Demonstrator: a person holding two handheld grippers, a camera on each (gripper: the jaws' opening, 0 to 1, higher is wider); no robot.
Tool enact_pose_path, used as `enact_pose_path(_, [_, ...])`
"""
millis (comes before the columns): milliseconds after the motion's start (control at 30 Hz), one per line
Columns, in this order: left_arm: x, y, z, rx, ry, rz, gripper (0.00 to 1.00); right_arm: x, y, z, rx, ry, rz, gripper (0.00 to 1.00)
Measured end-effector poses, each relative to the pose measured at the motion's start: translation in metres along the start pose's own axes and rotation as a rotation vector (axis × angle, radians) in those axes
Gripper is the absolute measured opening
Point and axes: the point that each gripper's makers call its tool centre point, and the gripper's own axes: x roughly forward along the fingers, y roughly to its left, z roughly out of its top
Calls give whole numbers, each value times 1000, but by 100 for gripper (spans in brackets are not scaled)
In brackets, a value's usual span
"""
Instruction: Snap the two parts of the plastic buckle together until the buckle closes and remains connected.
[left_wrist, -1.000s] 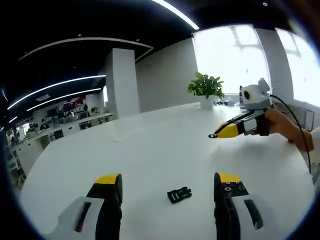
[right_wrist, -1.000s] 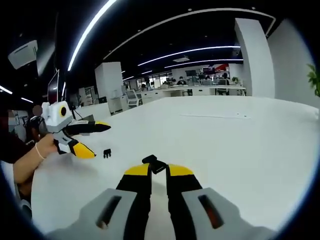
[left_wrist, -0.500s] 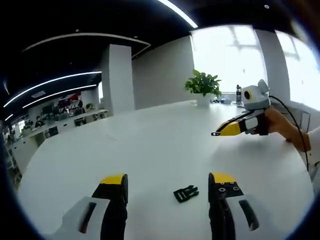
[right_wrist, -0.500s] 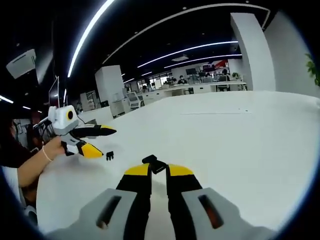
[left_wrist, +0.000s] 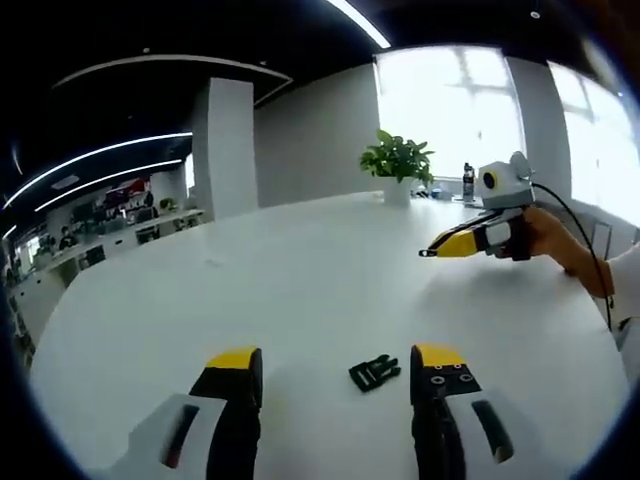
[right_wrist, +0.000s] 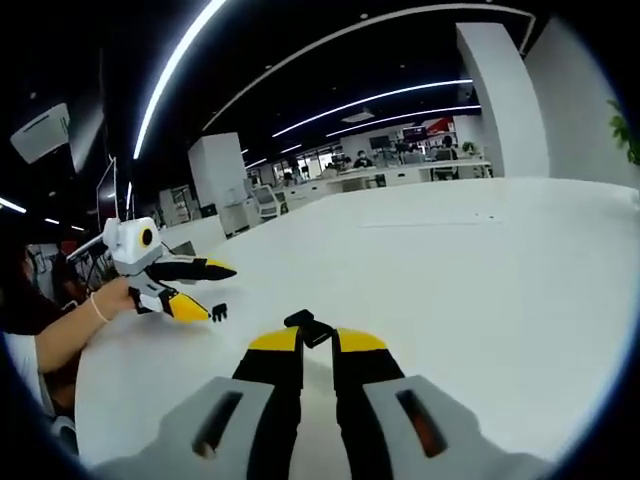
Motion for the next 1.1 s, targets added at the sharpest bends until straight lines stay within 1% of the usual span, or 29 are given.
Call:
enact_pose_path(133, [2,0,-4,22,22,-2,60,0,0,0,3,0,2,11])
enact_pose_path(333, [3,2,-7,22,36,-7,58,0,0,0,2,-2,3,11])
enact_pose_path(567, [3,-2,-8,15,48,-25,54,0,0,0,6,-2,5,11])
enact_pose_path(600, [2,-4,-8,-2,43,-37,54,0,0,0,6,-3,5,11])
enact_pose_path(733, [1,-6,-7,-19,32,-44,49,0,2,-1,6,1,9,11])
enact_pose_path(833, [2,-5,-8,-18,36,-46,44,0,2,-1,8,-1,8,11])
enact_pose_path(967, [3,-6,-11,-38,43,-53,41,0,2,-1,9,1,10,11])
enact_pose_path(1100, [1,-6,-9,-63,33,-61,36,0,3,-2,9,0,11,11])
